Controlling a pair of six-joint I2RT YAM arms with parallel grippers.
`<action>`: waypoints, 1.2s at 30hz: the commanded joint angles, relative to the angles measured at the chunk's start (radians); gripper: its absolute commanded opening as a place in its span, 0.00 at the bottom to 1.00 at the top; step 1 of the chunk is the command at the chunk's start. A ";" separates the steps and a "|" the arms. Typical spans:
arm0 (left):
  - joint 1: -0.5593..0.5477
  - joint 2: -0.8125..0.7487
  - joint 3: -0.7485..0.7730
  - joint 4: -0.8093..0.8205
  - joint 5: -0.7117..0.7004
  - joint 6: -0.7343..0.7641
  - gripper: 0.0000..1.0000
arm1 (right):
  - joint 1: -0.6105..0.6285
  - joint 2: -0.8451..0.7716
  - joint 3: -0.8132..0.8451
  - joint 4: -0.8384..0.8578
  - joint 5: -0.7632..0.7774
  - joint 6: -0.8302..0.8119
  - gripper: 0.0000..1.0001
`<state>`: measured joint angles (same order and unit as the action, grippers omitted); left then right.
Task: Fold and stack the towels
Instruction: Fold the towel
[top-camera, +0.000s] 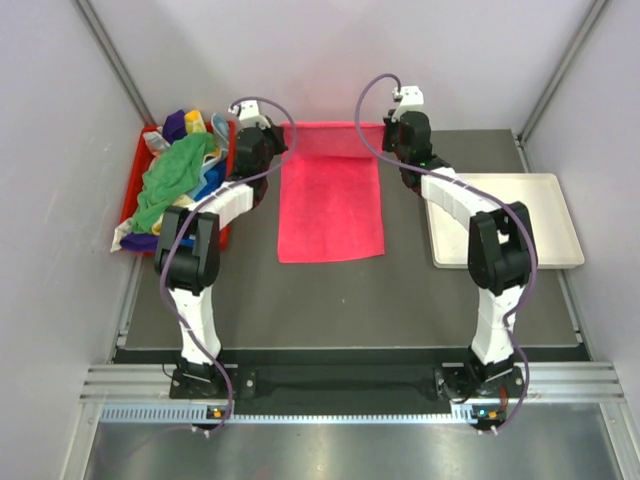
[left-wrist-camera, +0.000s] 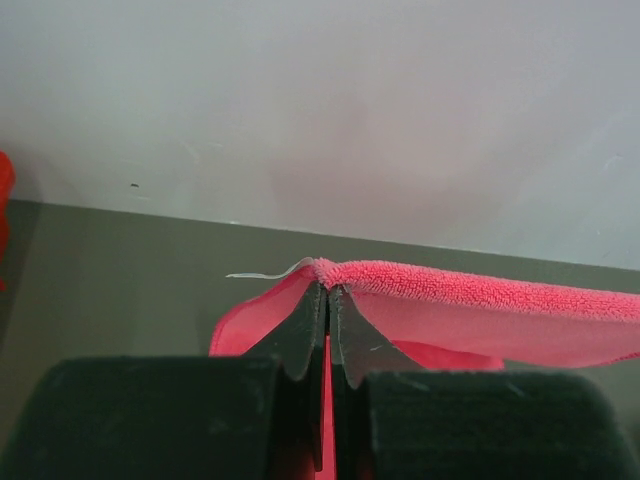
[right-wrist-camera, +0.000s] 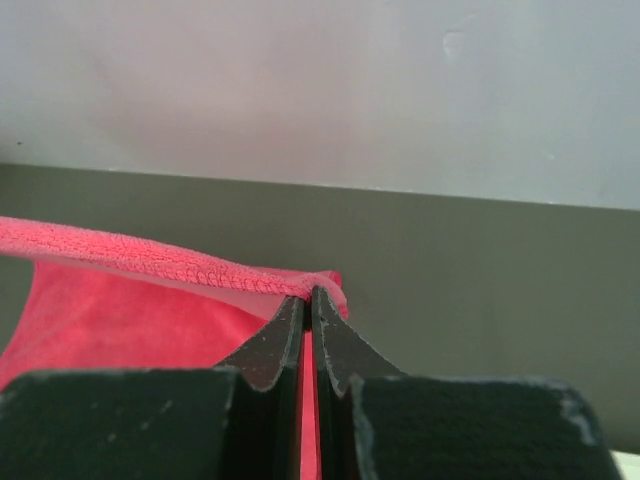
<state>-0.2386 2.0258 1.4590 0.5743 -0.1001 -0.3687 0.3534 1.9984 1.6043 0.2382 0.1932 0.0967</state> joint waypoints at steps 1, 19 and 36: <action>0.028 -0.079 -0.040 0.001 -0.073 0.007 0.00 | -0.010 -0.104 -0.032 0.023 0.061 0.014 0.00; 0.028 -0.186 -0.222 -0.074 -0.035 -0.042 0.00 | 0.024 -0.217 -0.239 0.009 0.069 0.040 0.00; 0.027 -0.286 -0.282 -0.235 -0.066 -0.064 0.00 | 0.039 -0.319 -0.368 -0.020 0.065 0.067 0.00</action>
<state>-0.2409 1.7950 1.1946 0.3794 -0.0471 -0.4446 0.4049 1.7508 1.2503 0.2165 0.1799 0.1627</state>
